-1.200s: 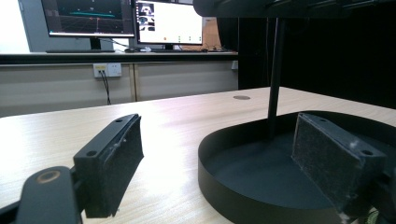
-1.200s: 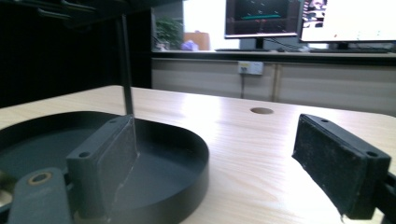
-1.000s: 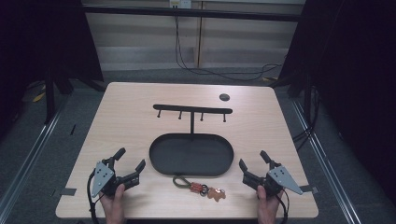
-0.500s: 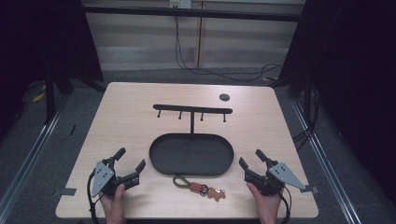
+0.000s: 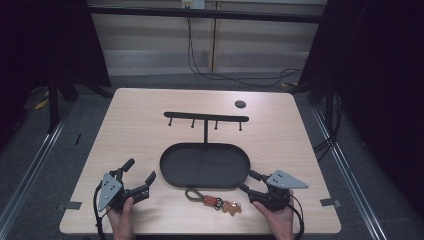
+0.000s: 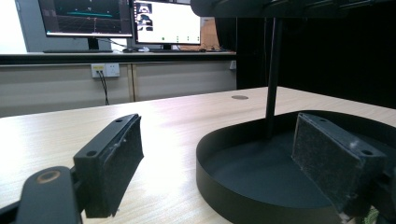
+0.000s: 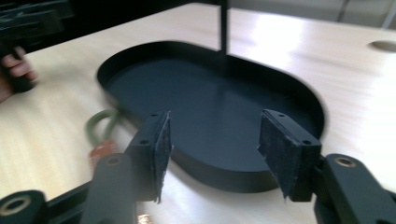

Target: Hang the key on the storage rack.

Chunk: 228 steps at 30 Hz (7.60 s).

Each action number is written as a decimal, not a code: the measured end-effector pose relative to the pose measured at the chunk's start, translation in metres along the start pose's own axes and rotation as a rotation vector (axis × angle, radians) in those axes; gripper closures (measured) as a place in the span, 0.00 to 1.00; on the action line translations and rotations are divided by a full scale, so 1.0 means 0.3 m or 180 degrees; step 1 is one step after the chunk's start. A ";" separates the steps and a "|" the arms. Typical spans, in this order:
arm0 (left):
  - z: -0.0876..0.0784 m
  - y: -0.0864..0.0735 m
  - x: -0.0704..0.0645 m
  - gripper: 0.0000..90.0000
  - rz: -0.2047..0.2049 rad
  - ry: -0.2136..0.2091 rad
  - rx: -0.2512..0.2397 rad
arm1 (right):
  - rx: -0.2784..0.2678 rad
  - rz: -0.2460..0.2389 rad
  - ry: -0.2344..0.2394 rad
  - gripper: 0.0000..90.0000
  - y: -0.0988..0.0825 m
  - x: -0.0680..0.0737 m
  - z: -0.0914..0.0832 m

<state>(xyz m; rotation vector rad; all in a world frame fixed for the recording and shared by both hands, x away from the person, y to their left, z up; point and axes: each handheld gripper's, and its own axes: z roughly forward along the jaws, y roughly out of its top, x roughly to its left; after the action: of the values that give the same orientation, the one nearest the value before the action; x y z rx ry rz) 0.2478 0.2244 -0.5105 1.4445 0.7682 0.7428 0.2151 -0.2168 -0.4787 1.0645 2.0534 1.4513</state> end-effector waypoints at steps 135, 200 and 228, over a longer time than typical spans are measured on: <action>-0.001 -0.001 0.000 0.18 -0.0026 -0.0039 -0.0028 | 0.3183 -0.1434 0.1215 0.95 0.341 0.311 0.447; 0.000 0.000 0.001 0.18 -0.0017 -0.0037 -0.0018 | 0.3102 -0.1484 0.0883 0.95 0.800 0.171 0.333; 0.001 -0.001 0.000 0.18 -0.0010 -0.0044 -0.0020 | 0.3063 -0.1495 0.0468 0.95 0.906 0.078 0.418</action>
<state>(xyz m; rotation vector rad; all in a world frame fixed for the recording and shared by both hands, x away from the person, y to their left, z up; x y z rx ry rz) 0.2481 0.2242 -0.5107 1.4411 0.7566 0.7315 0.3828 -0.0766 -0.2728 0.6630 2.9251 0.2716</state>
